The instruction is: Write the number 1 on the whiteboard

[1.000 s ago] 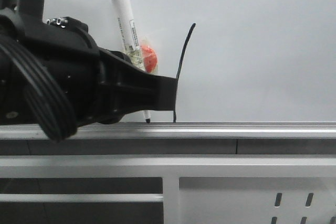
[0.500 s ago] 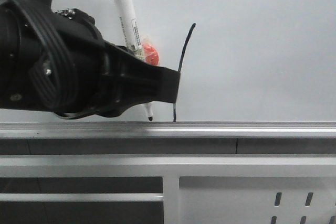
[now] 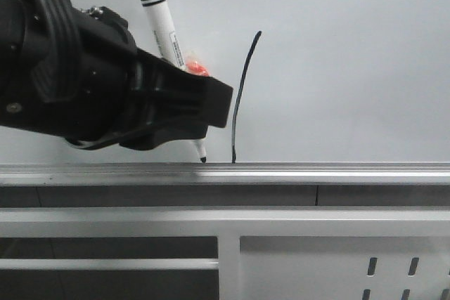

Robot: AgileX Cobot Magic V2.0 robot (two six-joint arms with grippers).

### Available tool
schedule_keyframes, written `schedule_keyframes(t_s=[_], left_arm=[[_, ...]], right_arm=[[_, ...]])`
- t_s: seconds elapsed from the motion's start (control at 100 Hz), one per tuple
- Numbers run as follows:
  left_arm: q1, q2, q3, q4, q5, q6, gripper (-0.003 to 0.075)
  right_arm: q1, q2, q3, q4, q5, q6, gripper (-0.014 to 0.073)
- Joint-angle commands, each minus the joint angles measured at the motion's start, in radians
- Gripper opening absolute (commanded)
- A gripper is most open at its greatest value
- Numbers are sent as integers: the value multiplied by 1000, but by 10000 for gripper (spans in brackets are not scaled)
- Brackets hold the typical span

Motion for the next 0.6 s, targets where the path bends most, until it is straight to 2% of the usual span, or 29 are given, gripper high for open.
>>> schedule_keyframes(t_s=[0.0, 0.25, 0.59], left_arm=[[15, -61, -33, -2, -121, 37, -20], [15, -83, -33, -97, -123, 122, -20], [15, -83, -36, -96, -121, 123, -20]], right_arm=[[-2, 10, -24, 35, -69, -1, -69], [-2, 10, -24, 40, -69, -1, -69], [-2, 10, -24, 60, -69, -1, -69]])
